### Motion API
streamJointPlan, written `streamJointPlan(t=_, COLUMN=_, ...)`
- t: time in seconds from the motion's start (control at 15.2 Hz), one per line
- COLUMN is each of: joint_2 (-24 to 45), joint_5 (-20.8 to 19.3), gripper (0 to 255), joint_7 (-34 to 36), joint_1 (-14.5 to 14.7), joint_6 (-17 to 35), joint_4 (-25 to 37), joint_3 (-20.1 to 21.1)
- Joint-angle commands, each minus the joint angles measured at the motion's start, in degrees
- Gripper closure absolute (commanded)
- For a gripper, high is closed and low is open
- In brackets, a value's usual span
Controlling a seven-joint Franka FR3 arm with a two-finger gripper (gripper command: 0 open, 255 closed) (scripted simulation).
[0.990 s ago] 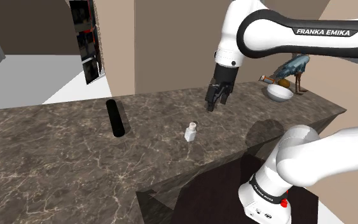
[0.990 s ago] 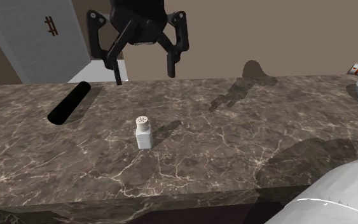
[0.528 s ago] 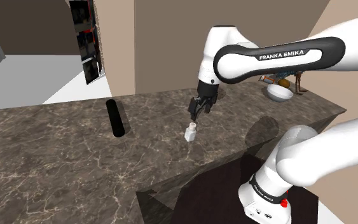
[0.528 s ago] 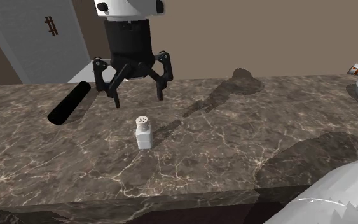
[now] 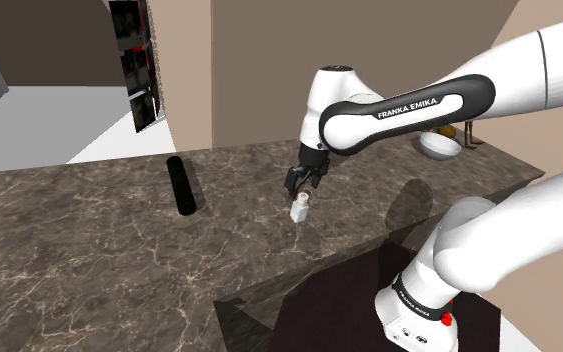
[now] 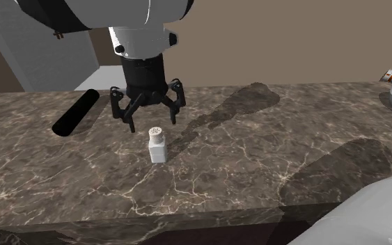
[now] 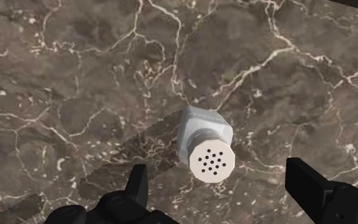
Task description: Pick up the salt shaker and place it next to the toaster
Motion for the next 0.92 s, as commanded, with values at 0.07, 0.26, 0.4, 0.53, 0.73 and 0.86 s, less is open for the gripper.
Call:
streamJointPlan(t=0.07, joint_2=1.8, joint_5=0.0, gripper=0, joint_7=-0.1, joint_1=-0.1, joint_6=3.4, joint_4=-1.6, joint_3=0.1)
streamJointPlan(t=0.26, joint_2=1.8, joint_5=0.0, gripper=0, joint_7=-0.1, joint_1=-0.1, joint_6=3.4, joint_4=-1.6, joint_3=0.1)
streamJointPlan(t=0.4, joint_2=1.8, joint_5=0.0, gripper=0, joint_7=-0.1, joint_1=-0.1, joint_6=3.4, joint_4=-1.6, joint_3=0.1)
streamJointPlan(t=0.53, joint_2=1.8, joint_5=0.0, gripper=0, joint_7=-0.1, joint_1=-0.1, joint_6=3.4, joint_4=-1.6, joint_3=0.1)
streamJointPlan(t=0.73, joint_2=1.8, joint_5=0.0, gripper=255, joint_7=-0.1, joint_1=-0.1, joint_6=3.4, joint_4=-1.6, joint_3=0.1)
streamJointPlan(t=0.86, joint_2=1.8, joint_5=0.0, gripper=255, joint_7=-0.1, joint_1=-0.1, joint_6=3.4, joint_4=-1.6, joint_3=0.1)
